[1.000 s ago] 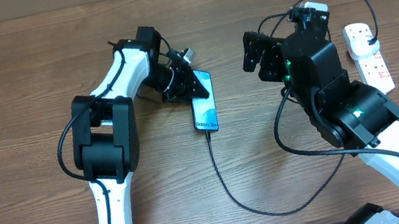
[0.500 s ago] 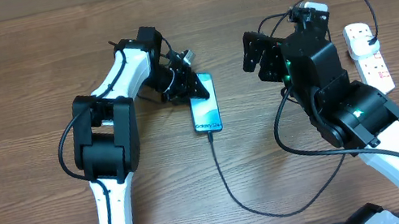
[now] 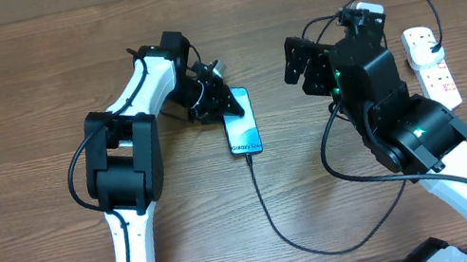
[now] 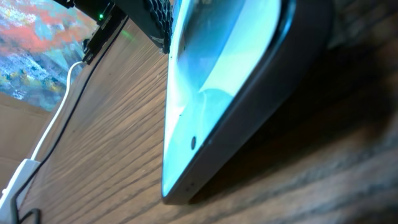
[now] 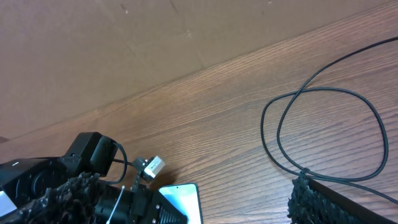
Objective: Plug charger to phone and switch on socket
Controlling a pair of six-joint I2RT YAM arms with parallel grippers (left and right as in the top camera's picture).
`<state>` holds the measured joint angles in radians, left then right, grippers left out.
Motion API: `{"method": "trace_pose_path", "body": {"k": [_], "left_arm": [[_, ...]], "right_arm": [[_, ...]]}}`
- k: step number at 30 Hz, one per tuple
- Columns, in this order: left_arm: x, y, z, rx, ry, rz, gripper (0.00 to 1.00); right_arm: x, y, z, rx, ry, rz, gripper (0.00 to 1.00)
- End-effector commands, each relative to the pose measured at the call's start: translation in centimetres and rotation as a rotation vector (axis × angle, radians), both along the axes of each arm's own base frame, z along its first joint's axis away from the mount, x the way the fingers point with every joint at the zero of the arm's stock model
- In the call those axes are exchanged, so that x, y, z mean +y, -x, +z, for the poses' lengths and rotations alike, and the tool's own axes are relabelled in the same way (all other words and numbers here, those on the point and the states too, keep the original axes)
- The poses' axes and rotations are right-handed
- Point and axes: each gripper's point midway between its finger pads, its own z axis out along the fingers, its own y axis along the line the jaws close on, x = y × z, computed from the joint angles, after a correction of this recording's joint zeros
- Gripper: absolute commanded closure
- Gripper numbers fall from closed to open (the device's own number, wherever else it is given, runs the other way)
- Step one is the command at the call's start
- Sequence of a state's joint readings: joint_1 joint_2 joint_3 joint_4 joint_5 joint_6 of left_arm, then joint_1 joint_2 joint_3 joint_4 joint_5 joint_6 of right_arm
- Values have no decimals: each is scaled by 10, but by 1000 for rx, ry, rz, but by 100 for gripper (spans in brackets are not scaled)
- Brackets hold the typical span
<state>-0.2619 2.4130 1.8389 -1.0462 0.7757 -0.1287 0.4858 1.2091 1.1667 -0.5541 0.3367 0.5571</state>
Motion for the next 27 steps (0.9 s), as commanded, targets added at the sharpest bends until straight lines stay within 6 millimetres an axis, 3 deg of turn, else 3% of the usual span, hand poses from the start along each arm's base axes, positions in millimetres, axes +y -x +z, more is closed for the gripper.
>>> {"method": "trace_pose_path", "body": {"k": [1, 11, 27], "left_arm": [[12, 4, -15, 1, -122, -11, 66], [34, 4, -28, -16, -269, -23, 59], [44, 4, -32, -21, -321, -22, 57]], "right_arm": [[-1, -2, 9, -16, -13, -6, 0], [-1, -2, 8, -15, -13, -6, 0], [1, -5, 6, -13, -11, -6, 0]]}}
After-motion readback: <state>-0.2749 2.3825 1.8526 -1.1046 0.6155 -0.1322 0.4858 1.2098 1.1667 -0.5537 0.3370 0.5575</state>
